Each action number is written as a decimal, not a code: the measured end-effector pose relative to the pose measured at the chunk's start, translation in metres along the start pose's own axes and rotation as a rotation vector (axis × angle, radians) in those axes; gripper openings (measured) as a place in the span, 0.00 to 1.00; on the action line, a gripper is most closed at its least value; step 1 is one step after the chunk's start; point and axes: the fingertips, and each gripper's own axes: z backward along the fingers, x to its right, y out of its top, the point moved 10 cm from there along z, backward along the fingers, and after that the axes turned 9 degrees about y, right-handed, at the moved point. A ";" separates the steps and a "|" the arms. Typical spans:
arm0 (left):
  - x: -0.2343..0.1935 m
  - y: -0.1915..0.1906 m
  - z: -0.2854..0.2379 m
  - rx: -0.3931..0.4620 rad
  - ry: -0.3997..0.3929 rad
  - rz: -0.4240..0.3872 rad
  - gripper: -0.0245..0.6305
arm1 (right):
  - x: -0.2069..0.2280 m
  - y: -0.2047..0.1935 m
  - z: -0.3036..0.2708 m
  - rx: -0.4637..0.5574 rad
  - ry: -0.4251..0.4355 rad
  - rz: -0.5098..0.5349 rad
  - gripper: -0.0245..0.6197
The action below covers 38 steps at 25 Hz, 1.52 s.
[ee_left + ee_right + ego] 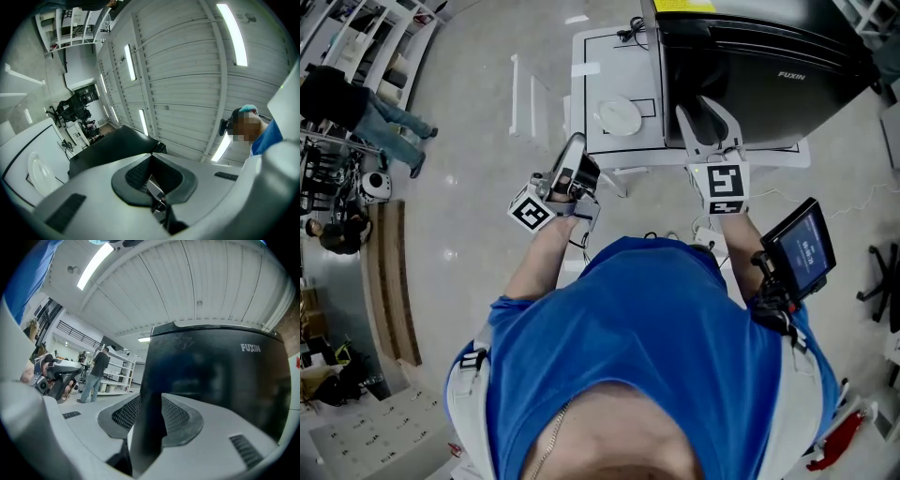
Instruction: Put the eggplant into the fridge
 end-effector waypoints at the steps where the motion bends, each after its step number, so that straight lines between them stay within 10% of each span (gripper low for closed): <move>1: 0.000 0.001 -0.002 -0.003 0.001 -0.001 0.05 | 0.001 0.002 -0.001 0.001 -0.001 0.000 0.26; 16: -0.015 -0.010 -0.014 -0.100 0.020 -0.052 0.05 | -0.001 -0.008 0.033 -0.058 -0.079 -0.022 0.05; 38: 0.061 -0.078 0.006 -0.226 -0.079 -0.025 0.05 | -0.041 0.012 0.191 -0.110 -0.279 -0.059 0.04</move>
